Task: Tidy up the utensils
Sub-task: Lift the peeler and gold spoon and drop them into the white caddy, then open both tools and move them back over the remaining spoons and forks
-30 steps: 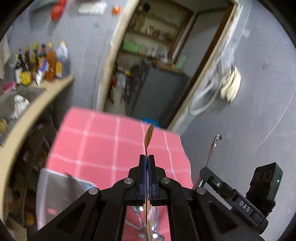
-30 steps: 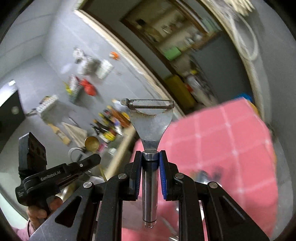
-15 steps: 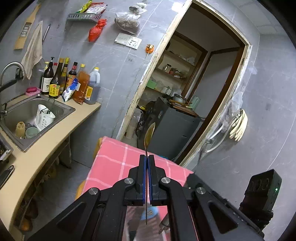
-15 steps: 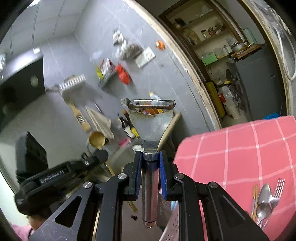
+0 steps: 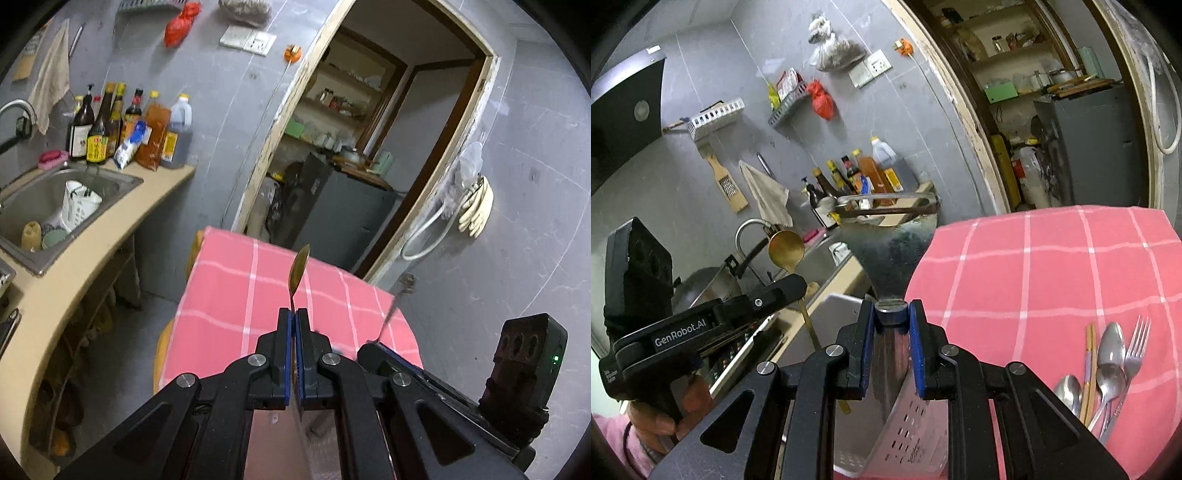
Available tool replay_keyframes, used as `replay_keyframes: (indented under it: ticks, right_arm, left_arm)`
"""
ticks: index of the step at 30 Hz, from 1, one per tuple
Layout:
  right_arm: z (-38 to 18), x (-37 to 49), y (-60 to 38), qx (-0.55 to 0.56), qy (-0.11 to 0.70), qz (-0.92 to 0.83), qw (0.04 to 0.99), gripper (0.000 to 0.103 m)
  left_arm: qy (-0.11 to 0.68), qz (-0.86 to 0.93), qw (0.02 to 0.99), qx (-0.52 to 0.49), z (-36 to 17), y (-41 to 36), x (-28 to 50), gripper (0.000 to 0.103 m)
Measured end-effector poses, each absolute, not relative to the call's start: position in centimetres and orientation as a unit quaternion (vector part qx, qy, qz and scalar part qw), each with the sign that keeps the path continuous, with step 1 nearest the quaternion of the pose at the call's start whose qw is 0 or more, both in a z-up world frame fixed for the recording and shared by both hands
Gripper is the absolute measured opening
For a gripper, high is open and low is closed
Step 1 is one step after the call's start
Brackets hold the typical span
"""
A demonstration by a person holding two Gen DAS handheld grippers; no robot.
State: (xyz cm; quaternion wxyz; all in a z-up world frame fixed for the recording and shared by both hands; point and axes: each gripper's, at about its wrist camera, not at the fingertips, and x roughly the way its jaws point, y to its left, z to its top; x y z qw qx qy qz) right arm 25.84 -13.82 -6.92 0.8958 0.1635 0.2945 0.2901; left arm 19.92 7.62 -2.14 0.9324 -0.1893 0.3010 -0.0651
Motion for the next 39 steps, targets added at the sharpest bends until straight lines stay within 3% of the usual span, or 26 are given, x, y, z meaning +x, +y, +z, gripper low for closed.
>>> replay_keyframes:
  ticks: [2,5,9,11,14,16,19,22,30,39]
  right_arm:
    - [-6.7,25.6,-13.7,0.156,0.299,0.29,0.895,0.017]
    - [-6.2,25.0,-14.2,0.153,0.301,0.287,0.897,0.033]
    - [-5.2,23.8,-15.7,0.156,0.293,0.276,0.902,0.037]
    - [-4.6,23.1,-17.0,0.161,0.283,0.26,0.909,0.044]
    - [-3.5,22.1,-19.5,0.169,0.263,0.23,0.921,0.058]
    - [-2.8,21.1,-21.7,0.169,0.248,0.201,0.932,0.072]
    - [-2.0,20.4,-24.3,0.166,0.235,0.165,0.943,0.092]
    - [-1.8,19.8,-27.0,0.164,0.233,0.134,0.949,0.098]
    - [-4.0,20.1,-33.3,0.189,0.271,0.085,0.94,0.098]
    - [-10.2,23.8,-37.8,0.223,0.338,0.12,0.906,0.098]
  left_arm:
    - [0.31,-0.067,0.927,-0.199,-2.3,8.0,19.8,0.003]
    - [0.324,-0.062,0.921,-0.208,-2.6,8.4,19.6,0.007]
    - [0.316,-0.065,0.921,-0.216,-2.3,8.5,18.9,0.035]
    - [0.307,-0.064,0.924,-0.218,-1.9,8.4,18.4,0.042]
    - [0.295,-0.062,0.931,-0.204,-1.1,7.4,17.7,0.052]
    - [0.282,-0.063,0.939,-0.184,-0.4,6.1,17.3,0.072]
    - [0.258,-0.071,0.951,-0.151,0.6,3.6,16.8,0.09]
    - [0.25,-0.089,0.956,-0.122,1.1,0.8,16.9,0.098]
    - [0.282,-0.133,0.945,-0.102,0.0,-5.4,19.2,0.099]
    - [0.364,-0.138,0.915,-0.104,-4.1,-9.9,24.2,0.099]
